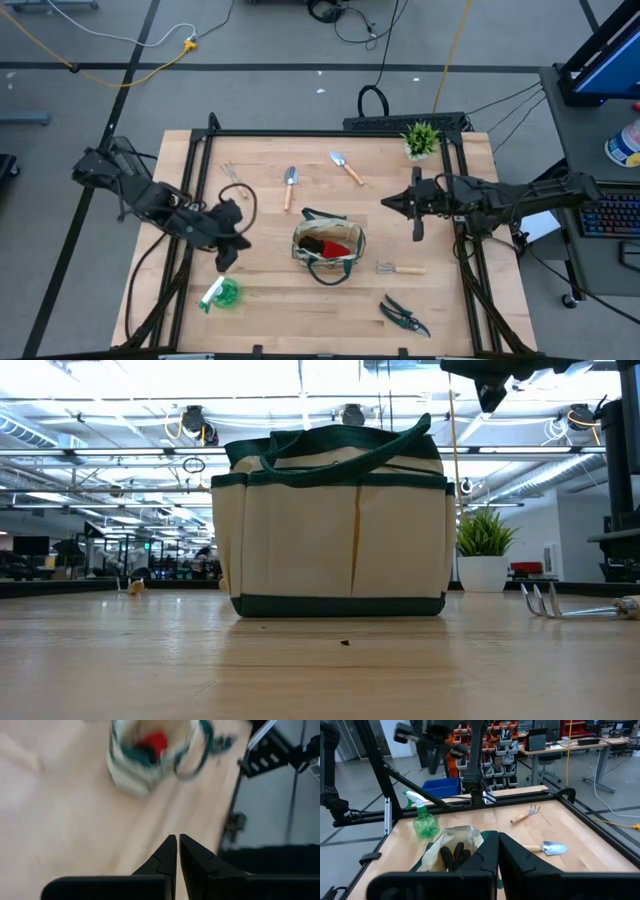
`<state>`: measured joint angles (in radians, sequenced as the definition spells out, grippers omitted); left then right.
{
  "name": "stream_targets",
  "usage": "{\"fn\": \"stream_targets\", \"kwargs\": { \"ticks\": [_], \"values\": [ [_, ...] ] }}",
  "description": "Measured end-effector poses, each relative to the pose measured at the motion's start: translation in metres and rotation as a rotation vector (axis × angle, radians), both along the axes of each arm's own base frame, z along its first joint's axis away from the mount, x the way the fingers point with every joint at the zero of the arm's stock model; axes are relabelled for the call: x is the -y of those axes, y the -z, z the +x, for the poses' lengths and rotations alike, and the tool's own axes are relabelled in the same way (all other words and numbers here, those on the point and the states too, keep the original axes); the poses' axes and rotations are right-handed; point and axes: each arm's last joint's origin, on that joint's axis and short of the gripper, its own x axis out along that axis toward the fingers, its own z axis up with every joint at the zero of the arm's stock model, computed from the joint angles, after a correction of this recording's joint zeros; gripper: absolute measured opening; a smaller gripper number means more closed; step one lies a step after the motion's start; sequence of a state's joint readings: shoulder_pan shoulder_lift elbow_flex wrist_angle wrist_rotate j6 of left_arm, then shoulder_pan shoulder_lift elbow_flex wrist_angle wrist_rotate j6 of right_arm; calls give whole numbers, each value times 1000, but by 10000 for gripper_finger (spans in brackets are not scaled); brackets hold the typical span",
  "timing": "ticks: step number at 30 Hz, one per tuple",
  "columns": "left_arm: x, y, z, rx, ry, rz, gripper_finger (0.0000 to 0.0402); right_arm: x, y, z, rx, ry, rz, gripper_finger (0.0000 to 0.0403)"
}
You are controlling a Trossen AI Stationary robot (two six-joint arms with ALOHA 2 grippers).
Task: Pick & Place Garden tools in Gardening bag
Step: Put the green spray bottle into the white gardening bag
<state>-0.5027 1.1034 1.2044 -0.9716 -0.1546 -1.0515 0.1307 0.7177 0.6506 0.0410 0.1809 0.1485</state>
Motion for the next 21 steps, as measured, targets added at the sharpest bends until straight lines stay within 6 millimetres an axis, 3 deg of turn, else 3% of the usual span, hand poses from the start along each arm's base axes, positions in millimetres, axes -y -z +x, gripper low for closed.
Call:
{"fn": "stream_targets", "kwargs": {
  "ticks": [6,10,21],
  "values": [
    [17,0,-2,-368,-164,-293,24,0,-3,-5,22,-20,-35,0],
    [30,7,-9,-555,-256,-374,24,-1,-3,-7,23,-62,-60,0],
    [61,20,-18,-648,-337,-342,24,0,2,-18,-58,-86,-102,0]
  ]
}}
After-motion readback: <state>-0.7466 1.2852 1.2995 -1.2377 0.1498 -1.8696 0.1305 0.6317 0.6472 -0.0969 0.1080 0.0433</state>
